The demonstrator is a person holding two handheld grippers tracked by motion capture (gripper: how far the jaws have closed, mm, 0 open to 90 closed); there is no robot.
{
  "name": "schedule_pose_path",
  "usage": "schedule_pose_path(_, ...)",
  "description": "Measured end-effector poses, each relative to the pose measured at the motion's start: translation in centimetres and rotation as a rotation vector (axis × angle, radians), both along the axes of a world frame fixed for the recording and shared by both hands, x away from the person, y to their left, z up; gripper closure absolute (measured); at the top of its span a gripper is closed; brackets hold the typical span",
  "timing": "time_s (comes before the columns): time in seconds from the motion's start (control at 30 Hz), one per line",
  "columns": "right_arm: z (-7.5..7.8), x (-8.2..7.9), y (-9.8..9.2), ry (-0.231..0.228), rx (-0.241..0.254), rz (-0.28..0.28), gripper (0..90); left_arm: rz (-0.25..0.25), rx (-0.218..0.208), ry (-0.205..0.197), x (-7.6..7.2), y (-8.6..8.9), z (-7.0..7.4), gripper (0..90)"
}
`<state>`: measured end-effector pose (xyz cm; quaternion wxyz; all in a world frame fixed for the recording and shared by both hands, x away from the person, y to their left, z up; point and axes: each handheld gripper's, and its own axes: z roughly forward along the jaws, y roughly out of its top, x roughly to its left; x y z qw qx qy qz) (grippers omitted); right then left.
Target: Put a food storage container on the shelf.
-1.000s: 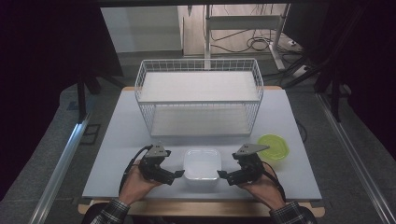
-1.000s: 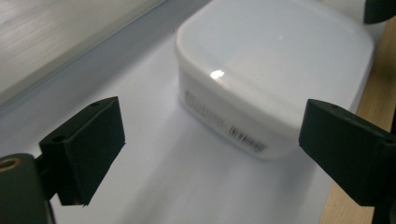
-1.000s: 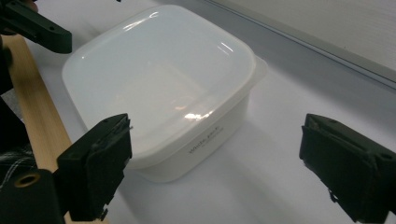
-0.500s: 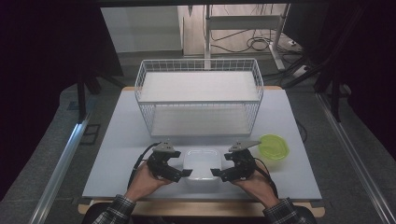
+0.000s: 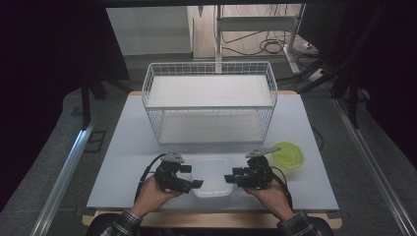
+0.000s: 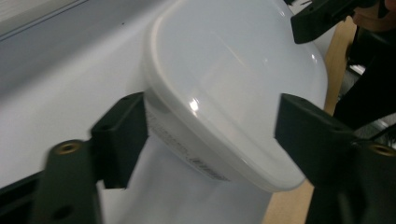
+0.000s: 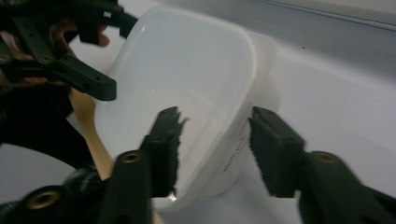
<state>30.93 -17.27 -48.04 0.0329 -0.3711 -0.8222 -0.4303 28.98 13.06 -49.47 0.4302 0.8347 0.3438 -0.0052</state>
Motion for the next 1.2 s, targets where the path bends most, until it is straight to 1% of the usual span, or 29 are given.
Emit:
schedule_pose_path(0.03, 0.1, -0.1, -0.1, 0.003, 0.008, -0.010, 61.6, 0.019, -0.007, 0.009, -0.2, 0.2, 0.1, 38.1)
schedule_pose_path(0.07, 0.2, -0.2, -0.2, 0.013, 0.004, -0.029, 61.8, 0.024, -0.017, 0.022, -0.5, 0.4, 0.2, 46.4)
schedule_pose_path(0.1, 0.2, -0.2, -0.4, 0.029, 0.006, -0.036, 62.6, 0.031, -0.034, 0.037, -0.8, 0.6, 0.2, 51.1)
schedule_pose_path(0.13, 0.2, -0.4, -0.5, 0.034, 0.008, -0.041, 63.4, 0.043, -0.049, 0.051, -1.1, 0.7, 0.1, 55.0)
schedule_pose_path(0.2, 0.2, -0.7, -0.6, 0.042, 0.022, -0.046, 65.3, 0.056, -0.062, 0.064, -1.5, 0.8, 0.1, 58.3)
schedule_pose_path(0.3, 0.5, -1.1, -0.6, 0.060, 0.009, -0.062, 66.9, 0.068, -0.065, 0.077, -1.6, 0.8, 0.2, 61.7)
schedule_pose_path(0.37, 0.5, -1.2, -0.7, 0.063, 0.013, -0.066, 67.6, 0.076, -0.066, 0.078, -1.7, 0.7, 0.2, 62.2)
schedule_pose_path(0.43, 0.3, -1.2, -0.9, 0.075, 0.044, -0.078, 69.7, 0.090, -0.076, 0.075, -1.7, 0.8, 0.2, 63.4)
schedule_pose_path(0.47, 0.3, -1.2, -1.0, 0.084, 0.060, -0.093, 71.4, 0.104, -0.083, 0.067, -1.6, 0.9, 0.2, 64.9)
schedule_pose_path(0.5, 0.4, -1.1, -1.1, 0.082, 0.075, -0.105, 73.4, 0.114, -0.089, 0.058, -1.5, 0.9, 0.3, 66.9)
schedule_pose_path(0.57, 0.4, -0.9, -1.3, 0.066, 0.093, -0.117, 78.2, 0.133, -0.096, 0.041, -1.3, 1.1, 0.4, 72.5)
schedule_pose_path(0.6, 0.5, -0.8, -1.3, 0.051, 0.104, -0.130, 79.9, 0.144, -0.093, 0.030, -1.2, 1.0, 0.3, 76.6)
schedule_pose_path(0.63, 0.5, -0.8, -1.3, 0.021, 0.096, -0.126, 80.0, 0.147, -0.108, 0.039, -1.0, 1.1, 0.2, 76.9)
schedule_pose_path(0.67, 0.6, -0.7, -1.2, 0.012, 0.086, -0.135, 80.0, 0.154, -0.116, 0.045, -0.9, 1.1, 0.1, 77.2)
schedule_pose_path(0.7, 0.5, -0.6, -1.2, 0.014, 0.095, -0.138, 80.0, 0.159, -0.125, 0.047, -0.8, 1.2, 0.0, 77.4)
schedule_pose_path(0.73, 0.5, -0.5, -1.2, 0.008, 0.095, -0.141, 80.0, 0.165, -0.132, 0.049, -0.7, 1.2, 0.0, 77.7)
schedule_pose_path(0.77, 0.5, -0.5, -1.1, 0.000, 0.094, -0.144, 80.0, 0.174, -0.129, 0.041, -0.7, 1.1, 0.0, 77.9)
schedule_pose_path(0.83, 0.5, -0.6, -0.9, -0.035, 0.080, -0.146, 80.0, 0.186, -0.115, 0.026, -0.7, 1.0, 0.0, 78.2)
schedule_pose_path(0.87, 0.6, -0.7, -0.8, -0.051, 0.075, -0.147, 80.0, 0.189, -0.115, 0.021, -0.7, 1.0, 0.0, 78.3)
schedule_pose_path(0.93, 1.0, -0.8, -0.7, -0.075, 0.076, -0.147, 80.0, 0.194, -0.133, 0.011, -0.7, 1.1, 0.2, 78.3)
schedule_pose_path(1.03, 1.5, -0.7, -0.8, -0.096, 0.093, -0.142, 80.0, 0.199, -0.148, -0.016, -0.8, 1.2, 0.8, 78.4)
schedule_pose_path(1.2, 2.3, -0.3, -0.8, -0.115, 0.110, -0.127, 80.0, 0.205, -0.166, -0.061, -0.6, 1.6, 2.1, 78.7)
